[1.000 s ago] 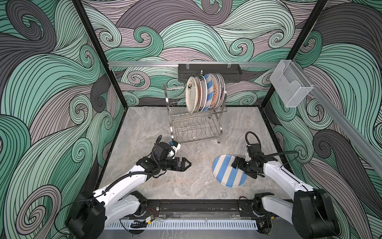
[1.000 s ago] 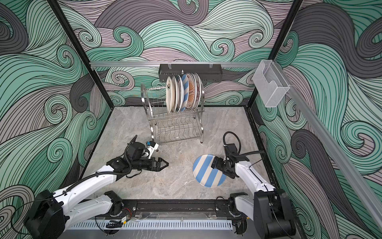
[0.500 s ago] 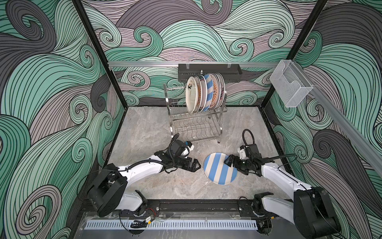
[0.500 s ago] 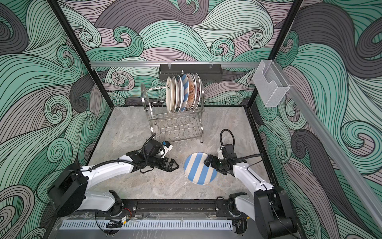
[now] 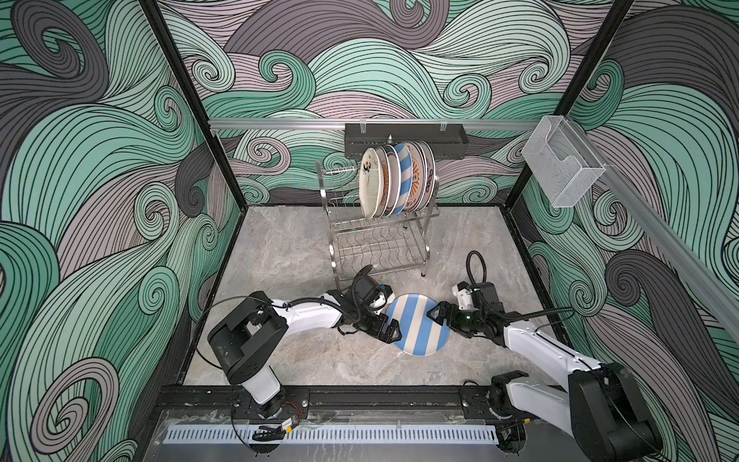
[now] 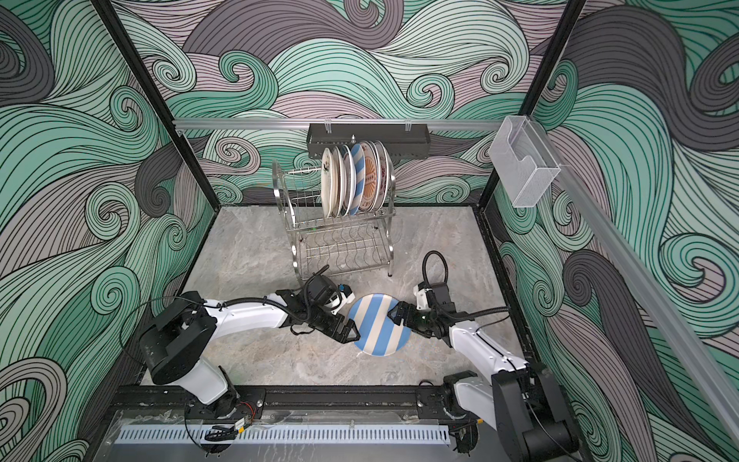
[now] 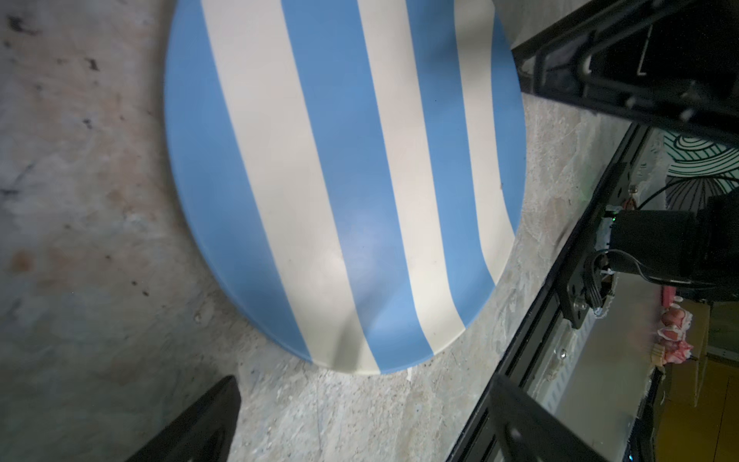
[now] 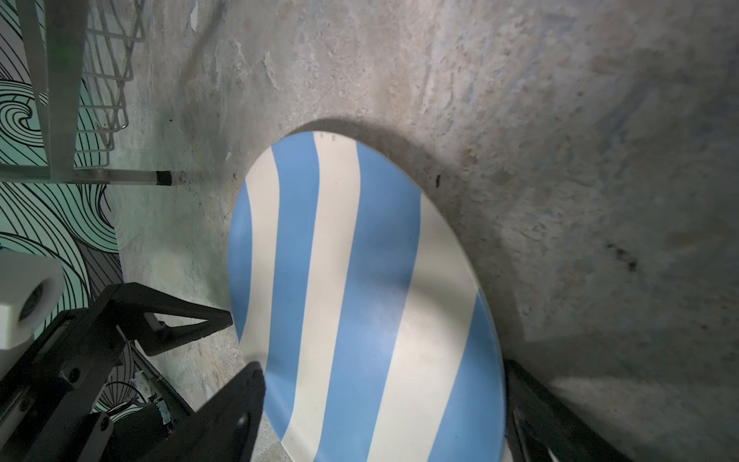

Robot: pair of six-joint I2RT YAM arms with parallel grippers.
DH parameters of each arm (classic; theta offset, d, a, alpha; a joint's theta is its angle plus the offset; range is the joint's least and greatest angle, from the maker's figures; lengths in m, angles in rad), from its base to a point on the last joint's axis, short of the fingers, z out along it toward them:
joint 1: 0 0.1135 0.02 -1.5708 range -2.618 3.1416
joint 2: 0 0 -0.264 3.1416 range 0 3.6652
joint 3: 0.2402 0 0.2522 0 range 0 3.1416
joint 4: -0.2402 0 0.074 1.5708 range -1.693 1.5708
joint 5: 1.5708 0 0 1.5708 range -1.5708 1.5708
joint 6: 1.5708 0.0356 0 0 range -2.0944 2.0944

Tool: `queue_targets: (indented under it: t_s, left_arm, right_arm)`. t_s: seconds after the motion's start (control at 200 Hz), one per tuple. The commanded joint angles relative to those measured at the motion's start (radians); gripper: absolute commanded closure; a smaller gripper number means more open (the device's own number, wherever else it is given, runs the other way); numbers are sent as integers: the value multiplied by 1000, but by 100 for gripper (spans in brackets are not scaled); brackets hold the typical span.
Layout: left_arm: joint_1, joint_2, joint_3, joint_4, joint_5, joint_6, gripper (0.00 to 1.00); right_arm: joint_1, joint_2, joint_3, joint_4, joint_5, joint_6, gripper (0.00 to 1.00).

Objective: Load the plates into the dish rack

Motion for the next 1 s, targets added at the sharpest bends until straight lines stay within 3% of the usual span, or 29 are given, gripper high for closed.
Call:
queue_targets:
  t_s: [0.0,0.25,0.655,0.996]
  left_arm:
    - [-13,43,60,-38,11,39,1]
    - [-14,90,96,-54,14,70,1]
    - [-14,135,106,-35,37,81,1]
    - [-14,124,98,-35,20,80,1]
  right_arm:
    - [15,64,-62,-138,28,19,8]
    - [23,73,-70,-108,-3,28,8]
    - [23,80,-120,136,-281,110,24]
    - [16,-191,-101,-7,-198,141,36]
